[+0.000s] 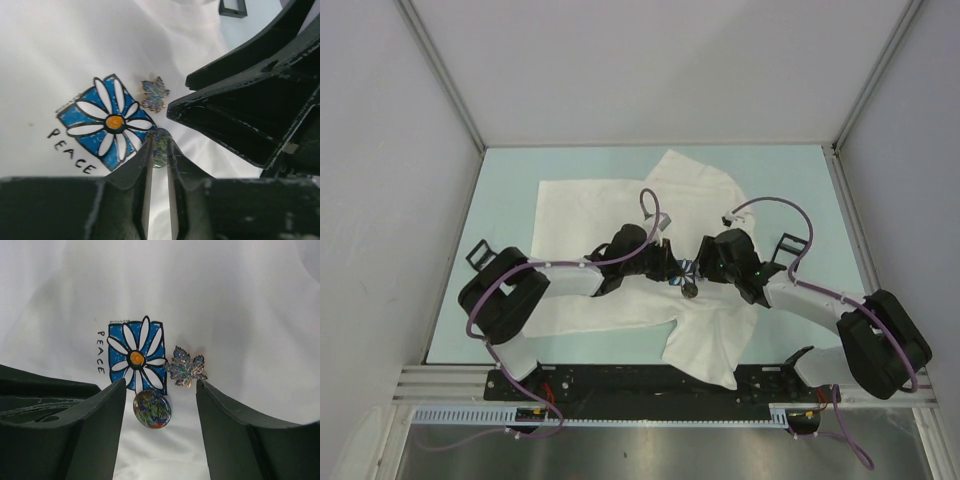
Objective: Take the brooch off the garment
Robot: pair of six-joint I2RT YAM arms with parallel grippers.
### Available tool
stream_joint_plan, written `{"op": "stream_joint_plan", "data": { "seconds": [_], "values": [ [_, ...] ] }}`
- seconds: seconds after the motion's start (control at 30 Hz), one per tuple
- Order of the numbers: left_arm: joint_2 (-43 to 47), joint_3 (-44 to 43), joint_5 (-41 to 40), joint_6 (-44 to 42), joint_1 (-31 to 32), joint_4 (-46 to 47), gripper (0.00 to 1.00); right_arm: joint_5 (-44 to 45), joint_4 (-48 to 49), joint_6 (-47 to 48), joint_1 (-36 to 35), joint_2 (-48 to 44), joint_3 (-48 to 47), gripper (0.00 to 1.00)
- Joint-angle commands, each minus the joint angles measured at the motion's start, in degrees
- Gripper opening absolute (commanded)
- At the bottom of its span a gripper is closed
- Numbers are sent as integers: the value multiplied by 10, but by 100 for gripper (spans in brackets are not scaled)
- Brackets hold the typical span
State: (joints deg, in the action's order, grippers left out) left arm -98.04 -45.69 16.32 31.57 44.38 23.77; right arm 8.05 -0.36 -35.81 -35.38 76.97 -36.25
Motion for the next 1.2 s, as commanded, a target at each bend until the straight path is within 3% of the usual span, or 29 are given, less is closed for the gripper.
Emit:
{"op": "stream_joint_plan", "data": {
  "seconds": [0.0, 0.4, 0.7, 0.87, 1.17],
  "values": [
    [3, -3, 33, 14, 17, 41, 17, -15, 35, -43, 6, -43, 28, 62],
    [-23, -19, -15, 9, 63, 6, 13, -74, 92, -90, 35, -53, 102, 53],
    [-29, -24, -80, 31, 65, -37, 9, -117, 116, -92, 39, -24, 104, 51],
    [-44, -36, -83, 31, 65, -49, 11, -141, 131, -90, 46, -2, 104, 44],
    [-48, -44, -110, 39, 65, -78, 8, -163, 142, -92, 51, 19, 101, 43]
  ]
}}
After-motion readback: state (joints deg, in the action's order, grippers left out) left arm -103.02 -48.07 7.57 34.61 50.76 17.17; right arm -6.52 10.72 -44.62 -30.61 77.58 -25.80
